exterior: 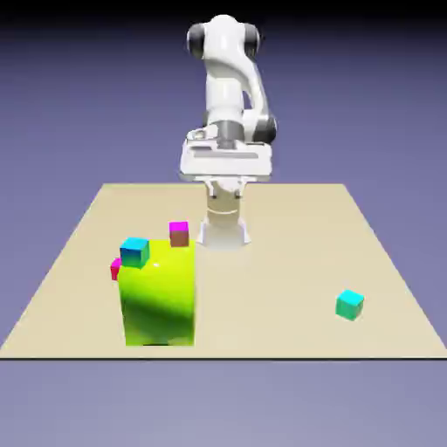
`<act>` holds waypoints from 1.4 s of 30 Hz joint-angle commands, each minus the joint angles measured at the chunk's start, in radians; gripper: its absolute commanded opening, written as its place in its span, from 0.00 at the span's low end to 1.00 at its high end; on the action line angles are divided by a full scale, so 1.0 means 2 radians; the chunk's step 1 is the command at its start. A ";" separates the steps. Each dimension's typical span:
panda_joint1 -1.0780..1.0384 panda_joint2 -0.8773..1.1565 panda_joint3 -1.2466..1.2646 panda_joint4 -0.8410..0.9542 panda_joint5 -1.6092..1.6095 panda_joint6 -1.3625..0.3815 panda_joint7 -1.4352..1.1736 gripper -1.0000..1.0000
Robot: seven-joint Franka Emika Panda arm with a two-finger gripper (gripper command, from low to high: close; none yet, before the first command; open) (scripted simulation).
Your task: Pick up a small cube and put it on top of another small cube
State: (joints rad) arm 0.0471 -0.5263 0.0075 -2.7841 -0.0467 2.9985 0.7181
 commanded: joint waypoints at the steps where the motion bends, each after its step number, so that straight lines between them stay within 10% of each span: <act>1: 0.015 0.018 0.003 0.011 -0.019 -0.016 -0.010 0.50; 27: 0.392 0.487 0.084 0.288 -0.521 -0.429 -0.255 0.50; 32: 0.380 0.553 0.053 0.308 -0.578 -0.388 -0.218 0.50; 33: 0.380 0.553 0.053 0.308 -0.579 -0.388 -0.218 0.00; 42: 0.322 0.443 0.005 0.322 -0.457 -0.500 -0.295 0.00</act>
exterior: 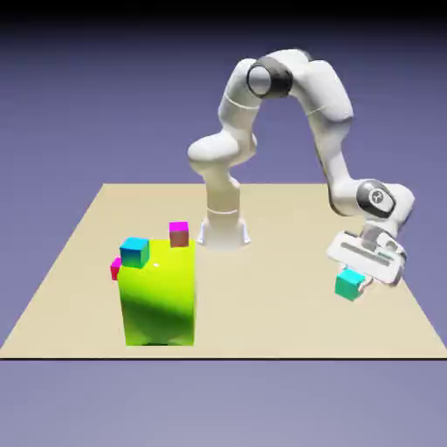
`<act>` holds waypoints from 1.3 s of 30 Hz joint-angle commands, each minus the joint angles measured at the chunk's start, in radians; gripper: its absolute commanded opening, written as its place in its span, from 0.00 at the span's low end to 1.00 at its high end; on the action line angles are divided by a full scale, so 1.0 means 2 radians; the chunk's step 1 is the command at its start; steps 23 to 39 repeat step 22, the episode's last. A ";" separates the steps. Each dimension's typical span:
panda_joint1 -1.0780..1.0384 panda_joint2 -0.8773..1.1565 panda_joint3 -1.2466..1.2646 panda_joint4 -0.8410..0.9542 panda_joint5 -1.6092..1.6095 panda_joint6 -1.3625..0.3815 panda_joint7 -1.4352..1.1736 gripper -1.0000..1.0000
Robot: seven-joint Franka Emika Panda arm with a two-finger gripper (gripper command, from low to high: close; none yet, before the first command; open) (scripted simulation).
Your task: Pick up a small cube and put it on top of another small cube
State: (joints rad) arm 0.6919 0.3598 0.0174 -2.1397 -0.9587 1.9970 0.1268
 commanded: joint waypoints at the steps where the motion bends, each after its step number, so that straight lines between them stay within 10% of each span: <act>1: -0.016 -0.010 -0.018 0.008 0.013 -0.016 -0.009 0.00; 12: -0.191 -0.122 -0.217 0.094 0.173 -0.198 -0.109 0.00; 18: -0.215 -0.121 -0.238 0.028 0.163 -0.127 -0.094 0.00; 19: -0.215 -0.121 -0.238 0.028 0.163 -0.127 -0.094 1.00; 39: -0.205 -0.123 -0.231 0.064 0.171 -0.167 -0.104 1.00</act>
